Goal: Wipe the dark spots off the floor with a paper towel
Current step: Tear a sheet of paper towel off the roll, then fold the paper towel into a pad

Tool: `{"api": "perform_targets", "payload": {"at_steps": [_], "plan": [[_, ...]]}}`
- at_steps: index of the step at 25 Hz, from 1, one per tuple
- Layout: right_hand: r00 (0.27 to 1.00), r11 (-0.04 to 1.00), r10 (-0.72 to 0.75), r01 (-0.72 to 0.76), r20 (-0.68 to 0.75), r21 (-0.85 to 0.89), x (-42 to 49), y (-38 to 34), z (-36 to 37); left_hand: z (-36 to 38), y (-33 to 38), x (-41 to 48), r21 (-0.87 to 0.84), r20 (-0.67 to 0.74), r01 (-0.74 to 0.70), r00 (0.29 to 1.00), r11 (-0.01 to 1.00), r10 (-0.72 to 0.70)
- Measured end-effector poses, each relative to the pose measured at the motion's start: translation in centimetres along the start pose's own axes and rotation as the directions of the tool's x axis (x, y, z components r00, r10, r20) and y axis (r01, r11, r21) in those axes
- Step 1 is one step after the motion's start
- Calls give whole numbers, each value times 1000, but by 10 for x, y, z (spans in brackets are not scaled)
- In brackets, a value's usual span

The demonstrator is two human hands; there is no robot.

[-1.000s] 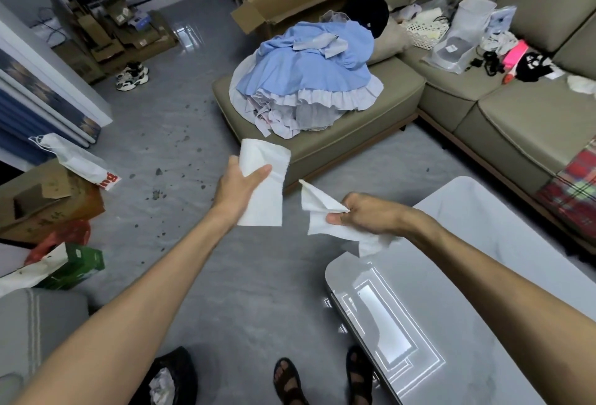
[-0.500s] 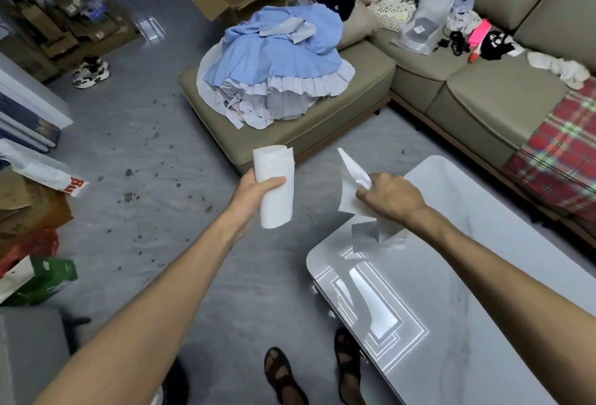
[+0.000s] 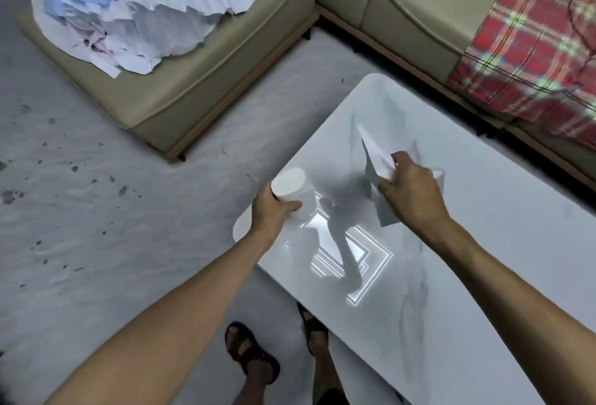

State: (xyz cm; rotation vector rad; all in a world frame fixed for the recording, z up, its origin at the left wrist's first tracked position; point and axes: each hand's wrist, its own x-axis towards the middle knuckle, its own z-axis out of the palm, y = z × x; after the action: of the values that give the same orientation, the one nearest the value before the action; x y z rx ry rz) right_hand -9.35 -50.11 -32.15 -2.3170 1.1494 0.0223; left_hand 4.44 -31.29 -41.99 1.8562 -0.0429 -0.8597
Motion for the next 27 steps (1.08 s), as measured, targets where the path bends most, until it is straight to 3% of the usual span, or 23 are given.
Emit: {"api": "perform_targets", "payload": {"at_steps": [2, 6, 12, 16, 18, 20, 21, 22, 23, 25, 27], "plan": [[986, 981, 124, -139, 114, 137, 4, 29, 26, 21, -34, 15, 44, 0, 5, 1000, 999, -5], [911, 809, 265, -388, 315, 442, 3, 58, 54, 45, -75, 30, 108, 2, -2, 1000, 994, 2], [886, 736, 236, -432, 400, 521, -4, 43, 54, 46, -91, 22, 164, 23, -3, 1000, 986, -1], [862, 705, 216, -463, 459, 537, -14, 1, 33, 30, -66, -4, 335, 103, 101, 984, 937, -143], [842, 678, 199, -488, 502, 549, -23, -31, 16, 13, -33, -27, 398, 225, 7, 969, 917, -105], [808, 626, 172, -532, 564, 571, -34, -71, -6, -17, 9, -55, 307, 461, -75, 884, 949, -79], [786, 586, 153, -560, 599, 585, -38, -91, -16, -34, 33, -71, 217, 571, -31, 814, 976, -102], [763, 539, 135, -592, 632, 599, -42, -111, -26, -53, 57, -88, 146, 645, 7, 758, 989, -100], [745, 492, 109, -616, 658, 616, -47, -135, -38, -76, 81, -106, 76, 658, 20, 750, 997, -65], [699, 420, 19, -654, 715, 629, -57, -185, -61, -125, 123, -139, -25, 544, -5, 839, 1000, 18], [631, 449, -118, -655, 767, 608, -72, -236, -78, -177, 158, -175, -123, 375, -57, 922, 991, 99]]}}
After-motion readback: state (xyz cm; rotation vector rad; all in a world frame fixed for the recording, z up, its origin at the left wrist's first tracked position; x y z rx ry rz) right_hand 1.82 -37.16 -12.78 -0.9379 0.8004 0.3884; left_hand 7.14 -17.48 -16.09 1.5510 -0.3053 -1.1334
